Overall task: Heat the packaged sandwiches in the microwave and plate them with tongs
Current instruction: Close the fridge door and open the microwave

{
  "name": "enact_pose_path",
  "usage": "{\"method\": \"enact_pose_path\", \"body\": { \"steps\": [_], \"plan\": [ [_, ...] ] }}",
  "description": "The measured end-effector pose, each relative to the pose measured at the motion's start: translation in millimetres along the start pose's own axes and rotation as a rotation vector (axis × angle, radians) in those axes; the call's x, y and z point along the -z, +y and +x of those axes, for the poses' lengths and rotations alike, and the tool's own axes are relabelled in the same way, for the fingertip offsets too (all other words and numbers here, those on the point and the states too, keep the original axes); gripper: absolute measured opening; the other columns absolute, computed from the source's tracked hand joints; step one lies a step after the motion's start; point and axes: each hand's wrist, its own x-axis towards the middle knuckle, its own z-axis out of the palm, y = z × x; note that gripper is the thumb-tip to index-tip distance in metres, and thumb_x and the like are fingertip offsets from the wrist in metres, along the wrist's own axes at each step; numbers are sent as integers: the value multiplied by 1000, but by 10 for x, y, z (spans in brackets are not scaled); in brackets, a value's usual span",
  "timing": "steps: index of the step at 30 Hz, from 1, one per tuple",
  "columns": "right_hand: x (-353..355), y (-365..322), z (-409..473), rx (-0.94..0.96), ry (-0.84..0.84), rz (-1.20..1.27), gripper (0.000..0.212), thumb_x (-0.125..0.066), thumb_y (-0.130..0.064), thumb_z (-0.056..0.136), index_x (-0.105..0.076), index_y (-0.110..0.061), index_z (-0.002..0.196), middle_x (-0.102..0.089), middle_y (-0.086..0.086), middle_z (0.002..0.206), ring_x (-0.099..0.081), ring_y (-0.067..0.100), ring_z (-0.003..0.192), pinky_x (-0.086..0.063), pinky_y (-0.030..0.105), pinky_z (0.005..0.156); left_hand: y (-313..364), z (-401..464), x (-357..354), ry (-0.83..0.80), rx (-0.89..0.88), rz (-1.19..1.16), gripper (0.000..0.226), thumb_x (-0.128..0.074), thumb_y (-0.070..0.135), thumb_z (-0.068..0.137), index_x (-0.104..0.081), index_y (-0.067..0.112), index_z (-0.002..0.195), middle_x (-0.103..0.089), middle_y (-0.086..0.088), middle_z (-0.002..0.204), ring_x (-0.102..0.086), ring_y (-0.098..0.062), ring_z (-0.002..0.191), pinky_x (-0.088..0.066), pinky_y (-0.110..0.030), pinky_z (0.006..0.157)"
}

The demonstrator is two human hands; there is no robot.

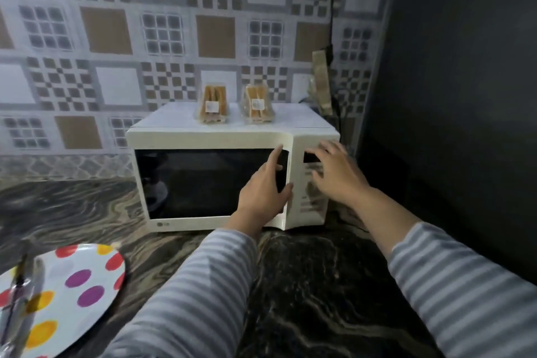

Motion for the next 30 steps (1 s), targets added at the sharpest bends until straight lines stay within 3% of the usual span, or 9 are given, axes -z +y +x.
{"method": "enact_pose_path", "body": {
  "steps": [4,9,12,16,19,21,25,27,30],
  "plan": [
    [-79,170,122,22,37,-71,62,-55,-19,93,-27,-23,148,-5,5,161,4,22,148,-7,40,120,-1,121,-322,21,-77,-91,92,-62,36,87,8,46,146,-50,4,129,-54,-16,114,-54,-44,81],
    [-213,316,329,133,61,-137,84,-59,-22,92,-2,-24,153,16,6,160,18,23,147,8,39,117,-55,308,-557,177,-90,-108,95,-65,27,85,7,49,144,-35,2,119,-56,-18,90,-55,-42,70],
    [-357,390,448,201,112,-215,95,-65,-26,88,6,-19,153,14,10,160,18,27,146,13,40,114,-97,369,-656,146,-92,-109,98,-64,24,87,13,50,141,-41,-1,115,-54,-17,82,-54,-38,70],
    [-540,467,514,239,179,-241,109,-75,-26,78,5,-18,151,3,16,160,8,34,147,5,48,116,-138,419,-761,142,-124,-71,105,-65,13,87,19,46,140,-57,-15,106,-53,-12,74,-39,-22,65],
    [-576,512,531,258,208,-252,110,-74,-30,79,9,-18,151,5,16,160,10,33,146,4,49,116,-206,463,-827,175,-114,-51,111,-68,10,85,20,48,140,-51,2,74,-45,-3,58,-39,-21,62],
    [-576,531,532,277,207,-240,107,-71,-28,82,10,-17,150,9,15,160,13,33,146,5,49,117,-233,473,-844,189,-107,-27,113,-69,11,84,22,49,139,-43,9,66,-44,-5,55,-39,-22,59],
    [-547,542,502,285,193,-238,105,-68,-28,84,14,-18,148,13,14,160,17,32,145,6,48,117,-152,435,-849,216,-76,2,114,-69,10,84,24,54,135,-43,10,67,-44,-4,55,-36,-21,60],
    [-527,530,494,278,175,-234,103,-66,-27,87,16,-19,148,17,13,159,20,31,145,9,46,116,-72,412,-840,231,-51,-16,113,-67,7,85,22,54,136,-54,2,75,-47,-7,57,-36,-22,61],
    [-522,509,488,265,172,-225,102,-64,-18,87,16,-21,149,20,11,159,23,29,144,11,45,115,-10,336,-825,238,-22,-48,111,-66,5,85,20,53,136,-65,-15,97,-60,-25,75,-39,-25,64]
  ]
}}
